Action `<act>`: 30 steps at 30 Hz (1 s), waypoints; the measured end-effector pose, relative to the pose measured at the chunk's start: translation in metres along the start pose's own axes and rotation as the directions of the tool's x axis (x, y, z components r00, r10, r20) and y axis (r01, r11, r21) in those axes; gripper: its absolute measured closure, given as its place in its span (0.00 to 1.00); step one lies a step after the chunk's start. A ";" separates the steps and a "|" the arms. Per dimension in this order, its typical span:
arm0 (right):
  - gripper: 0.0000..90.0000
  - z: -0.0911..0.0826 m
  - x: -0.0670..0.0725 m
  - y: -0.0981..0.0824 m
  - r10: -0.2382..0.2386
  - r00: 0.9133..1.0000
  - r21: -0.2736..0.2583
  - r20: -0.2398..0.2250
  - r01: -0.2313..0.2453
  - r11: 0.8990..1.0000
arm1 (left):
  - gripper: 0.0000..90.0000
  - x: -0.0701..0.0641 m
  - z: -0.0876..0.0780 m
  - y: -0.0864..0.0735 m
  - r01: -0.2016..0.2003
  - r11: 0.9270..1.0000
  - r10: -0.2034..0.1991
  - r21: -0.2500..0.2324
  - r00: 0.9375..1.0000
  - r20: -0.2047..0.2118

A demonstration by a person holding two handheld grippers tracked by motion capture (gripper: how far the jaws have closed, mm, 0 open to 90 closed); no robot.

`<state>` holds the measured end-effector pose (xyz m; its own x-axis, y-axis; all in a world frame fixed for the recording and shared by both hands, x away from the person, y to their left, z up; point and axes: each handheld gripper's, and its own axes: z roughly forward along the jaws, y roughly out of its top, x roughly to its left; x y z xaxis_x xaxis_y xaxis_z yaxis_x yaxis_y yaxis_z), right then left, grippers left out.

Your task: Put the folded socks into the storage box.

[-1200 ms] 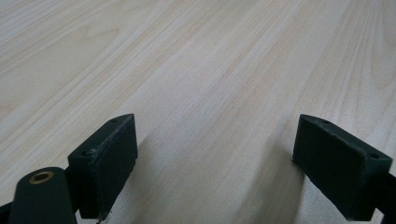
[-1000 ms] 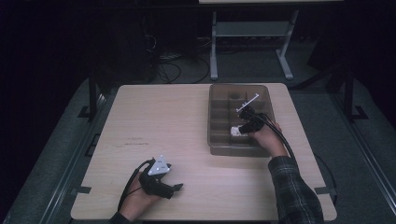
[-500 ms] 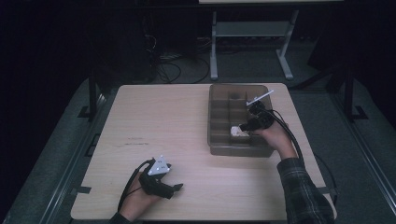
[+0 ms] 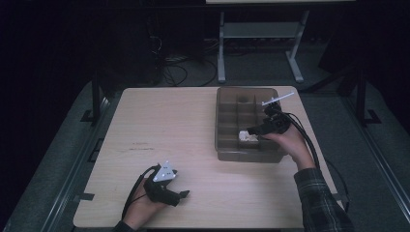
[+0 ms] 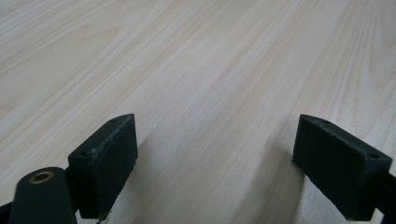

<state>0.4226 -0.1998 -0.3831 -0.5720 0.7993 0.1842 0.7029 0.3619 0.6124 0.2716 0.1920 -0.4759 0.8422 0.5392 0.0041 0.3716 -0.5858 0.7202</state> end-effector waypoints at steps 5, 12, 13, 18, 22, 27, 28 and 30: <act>0.10 -0.012 0.005 -0.006 -0.003 1.000 -0.062 -0.028 0.001 0.998 | 0.15 0.000 0.000 0.000 -0.001 1.000 0.001 0.001 1.000 0.000; 0.03 -0.024 0.014 -0.016 -0.018 1.000 -0.083 -0.019 0.017 0.996 | 0.15 0.000 0.000 0.000 -0.001 1.000 0.001 0.001 1.000 0.000; 0.02 -0.025 0.016 -0.018 -0.020 1.000 -0.091 -0.018 0.018 0.996 | 0.15 0.000 0.000 0.000 -0.001 1.000 0.001 0.001 1.000 0.001; 0.01 -0.036 0.029 -0.027 -0.061 0.998 -0.124 -0.007 0.060 0.990 | 0.15 0.000 0.000 0.000 0.000 1.000 0.000 0.001 1.000 0.001; 0.01 -0.042 0.040 -0.034 -0.079 0.997 -0.143 -0.011 0.077 0.987 | 0.15 0.000 0.000 0.000 0.000 1.000 0.000 0.000 1.000 0.000; 0.01 -0.046 0.051 -0.044 -0.107 0.994 -0.157 -0.006 0.105 0.982 | 0.15 0.000 0.000 0.000 0.002 1.000 -0.002 -0.003 1.000 -0.001; 0.01 -0.046 0.053 -0.046 -0.112 0.994 -0.160 -0.011 0.109 0.981 | 0.15 0.000 0.000 0.000 -0.002 1.000 0.002 -0.001 1.000 -0.002; 0.01 -0.047 0.057 -0.051 -0.120 0.993 -0.164 -0.011 0.117 0.979 | 0.15 0.000 0.000 0.000 -0.002 1.000 0.002 -0.001 1.000 -0.001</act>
<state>0.3344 -0.1955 -0.3672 -0.6567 0.7450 0.1176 0.5523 0.3688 0.7476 0.2717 0.1921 -0.4759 0.8425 0.5386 0.0058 0.3698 -0.5862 0.7208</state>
